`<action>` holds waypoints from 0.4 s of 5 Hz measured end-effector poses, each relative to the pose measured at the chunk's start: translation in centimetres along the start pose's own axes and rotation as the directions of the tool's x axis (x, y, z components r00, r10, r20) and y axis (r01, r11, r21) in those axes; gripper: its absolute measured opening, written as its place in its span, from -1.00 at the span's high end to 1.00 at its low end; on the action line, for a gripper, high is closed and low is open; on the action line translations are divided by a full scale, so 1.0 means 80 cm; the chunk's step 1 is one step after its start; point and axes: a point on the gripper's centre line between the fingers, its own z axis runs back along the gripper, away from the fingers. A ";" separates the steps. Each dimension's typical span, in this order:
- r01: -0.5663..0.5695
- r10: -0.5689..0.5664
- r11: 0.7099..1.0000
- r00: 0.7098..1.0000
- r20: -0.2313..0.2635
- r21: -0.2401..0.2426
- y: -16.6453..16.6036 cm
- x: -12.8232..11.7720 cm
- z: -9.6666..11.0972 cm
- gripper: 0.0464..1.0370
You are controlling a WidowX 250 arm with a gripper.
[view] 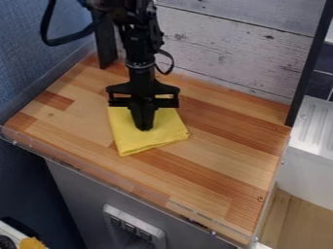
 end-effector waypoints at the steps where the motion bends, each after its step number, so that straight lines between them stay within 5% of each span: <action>1: 0.037 -0.037 0.999 0.999 0.003 0.006 -0.004 -0.003 -0.003 0.97; 2: 0.087 -0.087 0.996 0.996 -0.001 0.005 -0.009 -0.008 -0.005 0.97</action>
